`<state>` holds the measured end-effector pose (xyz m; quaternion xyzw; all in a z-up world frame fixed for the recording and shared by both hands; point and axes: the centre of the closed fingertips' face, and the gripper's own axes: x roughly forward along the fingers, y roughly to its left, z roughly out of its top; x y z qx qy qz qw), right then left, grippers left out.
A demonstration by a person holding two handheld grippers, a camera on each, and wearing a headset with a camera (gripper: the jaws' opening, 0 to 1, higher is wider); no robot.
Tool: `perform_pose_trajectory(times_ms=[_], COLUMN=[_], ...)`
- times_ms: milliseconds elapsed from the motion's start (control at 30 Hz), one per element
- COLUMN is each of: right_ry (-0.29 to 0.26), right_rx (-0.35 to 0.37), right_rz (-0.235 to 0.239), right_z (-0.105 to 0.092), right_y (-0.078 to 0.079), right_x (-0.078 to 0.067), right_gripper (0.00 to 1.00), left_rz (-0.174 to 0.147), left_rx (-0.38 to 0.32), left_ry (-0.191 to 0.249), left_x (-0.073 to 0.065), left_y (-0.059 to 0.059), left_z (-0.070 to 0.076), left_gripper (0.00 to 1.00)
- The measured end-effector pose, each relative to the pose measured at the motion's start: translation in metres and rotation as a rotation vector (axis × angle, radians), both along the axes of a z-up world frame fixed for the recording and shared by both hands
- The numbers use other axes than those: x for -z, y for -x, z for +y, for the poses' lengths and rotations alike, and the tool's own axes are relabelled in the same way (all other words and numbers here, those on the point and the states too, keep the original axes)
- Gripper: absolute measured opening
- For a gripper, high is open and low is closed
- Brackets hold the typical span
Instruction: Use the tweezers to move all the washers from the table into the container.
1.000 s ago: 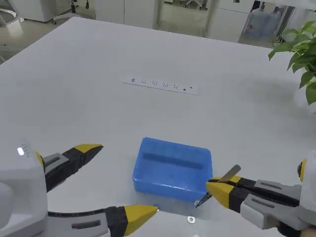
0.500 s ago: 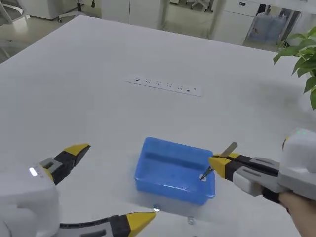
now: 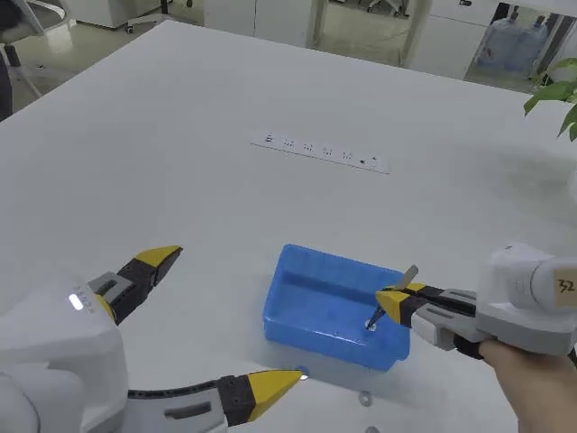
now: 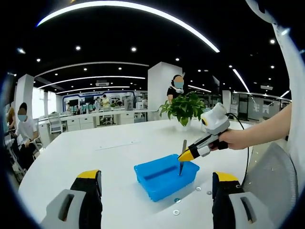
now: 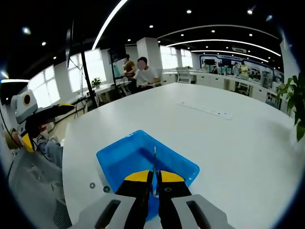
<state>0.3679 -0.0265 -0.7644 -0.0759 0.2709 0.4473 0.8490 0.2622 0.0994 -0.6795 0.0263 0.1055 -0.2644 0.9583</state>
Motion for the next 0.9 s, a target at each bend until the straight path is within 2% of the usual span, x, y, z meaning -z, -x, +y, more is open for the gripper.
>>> perform_pose_trajectory(times_ms=[200, 333, 433, 467, 567, 633, 733, 767, 800, 867, 900], right_ry=[0.016, 0.001, -0.041, -0.074, -0.158, -0.188, -0.247, -0.255, -0.276, -0.258, -0.250], right_rx=[-0.001, 0.006, 0.022, 0.027, 0.013, 0.000, -0.038, -0.043, -0.057, -0.080, -0.081], right_rz=[-0.026, -0.050, -0.077, -0.091, -0.112, -0.104, -0.076, -0.069, -0.042, -0.002, 0.003], right_z=[-0.001, -0.003, -0.003, -0.002, 0.001, 0.002, 0.005, 0.006, 0.007, 0.005, 0.004], right_y=[0.000, 0.000, 0.001, 0.002, 0.014, 0.023, 0.047, 0.051, 0.061, 0.075, 0.079], right_x=[0.001, -0.007, -0.023, -0.033, -0.057, -0.066, -0.076, -0.077, -0.078, -0.070, -0.066], right_gripper=[0.02, 0.03, 0.02, 0.02, 0.02, 0.02, 0.02, 0.02, 0.02, 0.02, 0.02], left_rz=[0.005, 0.012, 0.013, 0.013, 0.019, 0.018, 0.020, 0.019, 0.019, 0.019, 0.022], left_rx=[-0.008, -0.007, -0.003, -0.001, 0.004, 0.005, 0.008, 0.008, 0.009, 0.011, 0.012], left_ry=[0.029, 0.024, 0.020, 0.018, 0.020, 0.020, 0.018, 0.019, 0.020, 0.027, 0.026], left_x=[-0.001, 0.001, 0.001, 0.001, 0.002, 0.002, 0.003, 0.003, 0.002, 0.002, 0.003], left_y=[-0.001, -0.001, 0.000, 0.000, 0.000, 0.000, 0.001, 0.001, 0.001, 0.001, 0.001], left_z=[0.002, 0.001, 0.000, 0.000, -0.001, -0.001, -0.001, -0.002, -0.002, -0.002, -0.002], left_gripper=[0.99, 0.99, 0.99, 0.98, 0.97, 0.97, 0.96, 0.96, 0.96, 0.96, 0.96])
